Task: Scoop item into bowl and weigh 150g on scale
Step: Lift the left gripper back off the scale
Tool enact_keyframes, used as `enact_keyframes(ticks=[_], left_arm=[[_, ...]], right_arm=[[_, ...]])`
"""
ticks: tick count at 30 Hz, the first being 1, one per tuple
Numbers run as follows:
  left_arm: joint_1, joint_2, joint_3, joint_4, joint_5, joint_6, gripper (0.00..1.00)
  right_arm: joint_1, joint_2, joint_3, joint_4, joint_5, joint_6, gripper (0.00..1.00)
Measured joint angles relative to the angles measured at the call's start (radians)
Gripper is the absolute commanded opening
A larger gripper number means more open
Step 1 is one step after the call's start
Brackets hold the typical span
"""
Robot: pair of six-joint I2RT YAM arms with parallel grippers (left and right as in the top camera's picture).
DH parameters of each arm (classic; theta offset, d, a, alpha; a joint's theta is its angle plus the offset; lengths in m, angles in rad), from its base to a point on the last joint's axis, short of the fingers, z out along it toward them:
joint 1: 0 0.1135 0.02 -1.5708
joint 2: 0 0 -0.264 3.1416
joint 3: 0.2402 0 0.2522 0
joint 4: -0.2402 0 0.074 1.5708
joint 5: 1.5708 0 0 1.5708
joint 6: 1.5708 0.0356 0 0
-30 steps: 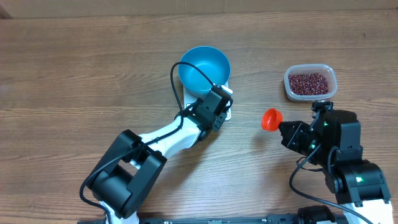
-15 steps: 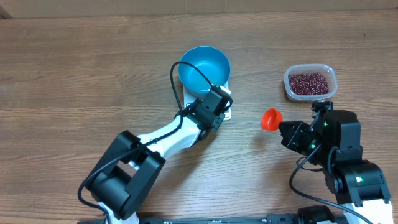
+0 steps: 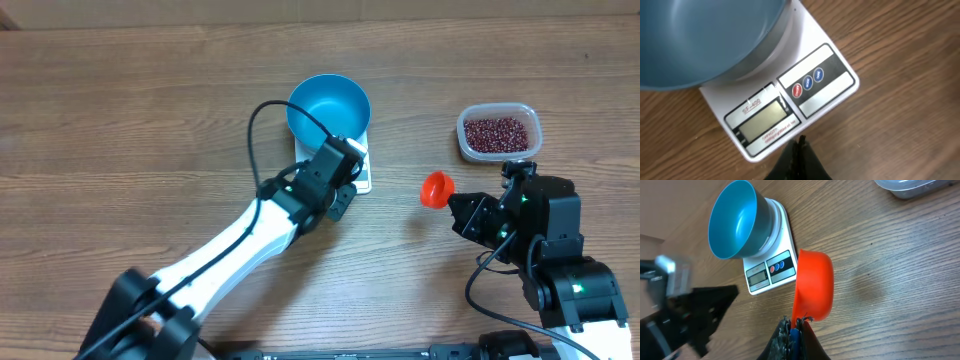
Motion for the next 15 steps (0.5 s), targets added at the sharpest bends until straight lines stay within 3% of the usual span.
enact_keyframes(ticks=[3, 4, 5, 7, 15], left_arm=[[0.0, -0.06, 0.0, -0.05, 0.01, -0.004, 0.05], [0.0, -0.092, 0.0, -0.069, 0.011, -0.012, 0.14], [0.0, -0.113, 0.0, -0.082, 0.017, -0.016, 0.34], [0.0, -0.153, 0.0, -0.113, 0.029, -0.023, 0.99], [0.0, -0.234, 0.0, -0.171, 0.065, -0.053, 1.0]], right_arm=[[0.0, 0.0, 0.0, 0.006, 0.0, 0.0, 0.04], [0.0, 0.0, 0.0, 0.009, 0.001, 0.0, 0.04], [0.0, 0.0, 0.0, 0.012, 0.003, 0.0, 0.04], [0.0, 0.0, 0.0, 0.024, 0.01, -0.001, 0.04], [0.0, 0.0, 0.0, 0.022, 0.02, 0.0, 0.04]])
